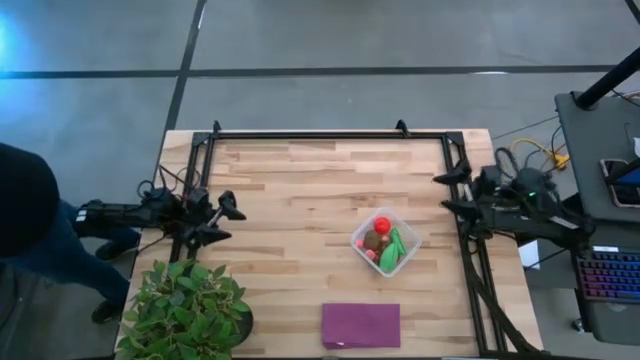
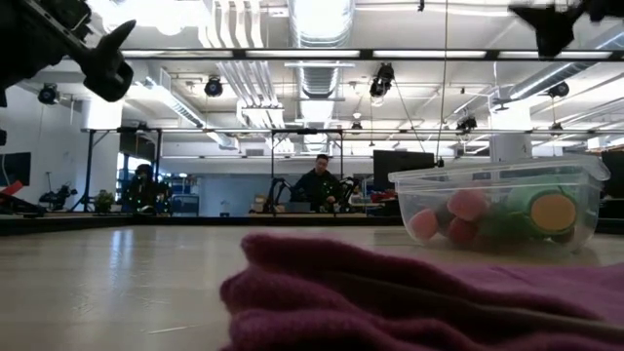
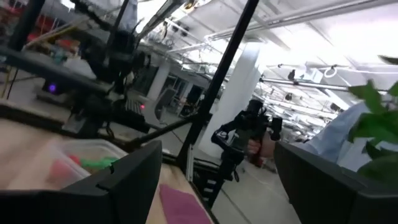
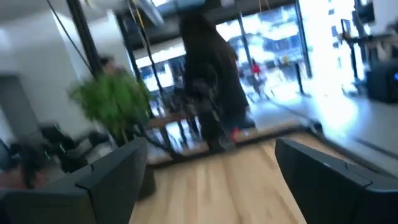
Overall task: Pick and placing Produce into tupperware
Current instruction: Return to Home Position
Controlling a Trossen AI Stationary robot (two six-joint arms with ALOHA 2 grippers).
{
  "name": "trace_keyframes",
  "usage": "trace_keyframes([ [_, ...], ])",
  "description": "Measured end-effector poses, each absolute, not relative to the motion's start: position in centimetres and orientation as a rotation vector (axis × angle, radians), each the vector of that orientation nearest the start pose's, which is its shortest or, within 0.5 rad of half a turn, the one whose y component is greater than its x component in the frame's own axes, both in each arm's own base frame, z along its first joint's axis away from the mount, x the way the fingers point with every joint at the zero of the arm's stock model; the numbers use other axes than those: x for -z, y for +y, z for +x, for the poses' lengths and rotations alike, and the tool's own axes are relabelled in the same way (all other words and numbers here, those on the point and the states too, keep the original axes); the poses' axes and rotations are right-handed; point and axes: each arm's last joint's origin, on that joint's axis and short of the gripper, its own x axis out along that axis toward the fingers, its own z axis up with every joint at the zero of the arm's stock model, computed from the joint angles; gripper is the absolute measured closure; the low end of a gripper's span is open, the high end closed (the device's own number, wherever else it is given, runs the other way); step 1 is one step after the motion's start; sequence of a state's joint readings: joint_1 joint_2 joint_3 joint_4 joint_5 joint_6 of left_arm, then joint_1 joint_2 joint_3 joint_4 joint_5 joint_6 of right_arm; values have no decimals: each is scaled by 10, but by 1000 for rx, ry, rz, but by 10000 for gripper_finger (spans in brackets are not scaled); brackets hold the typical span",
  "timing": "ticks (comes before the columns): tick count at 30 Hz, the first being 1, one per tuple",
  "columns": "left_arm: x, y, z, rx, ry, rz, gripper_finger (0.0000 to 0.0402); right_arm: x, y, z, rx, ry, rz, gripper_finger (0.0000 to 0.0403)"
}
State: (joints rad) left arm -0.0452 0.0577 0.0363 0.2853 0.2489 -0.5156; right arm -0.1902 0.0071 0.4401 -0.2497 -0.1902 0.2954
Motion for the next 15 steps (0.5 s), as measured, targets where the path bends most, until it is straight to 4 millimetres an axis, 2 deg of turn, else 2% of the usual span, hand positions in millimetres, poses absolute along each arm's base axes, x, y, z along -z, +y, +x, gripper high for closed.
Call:
trace_keyframes([
  [1, -198, -11, 95, 351, -176, -475, 107, -273, -4, 51, -30, -160, 266, 57],
  [4, -197, -12, 94, 363, -165, -457, 107, -274, -4, 55, -69, -217, 246, 57],
  [7, -193, -12, 94, 366, -133, -461, 107, -255, -5, 65, -81, -165, 245, 57],
  [10, -192, -12, 94, 367, -122, -462, 107, -257, -5, 65, -116, -228, 213, 57],
  [13, -191, -12, 95, 364, -106, -464, 107, -241, -6, 72, -116, -154, 227, 58],
  [15, -189, -12, 96, 362, -91, -465, 107, -238, -6, 73, -127, -152, 227, 57],
])
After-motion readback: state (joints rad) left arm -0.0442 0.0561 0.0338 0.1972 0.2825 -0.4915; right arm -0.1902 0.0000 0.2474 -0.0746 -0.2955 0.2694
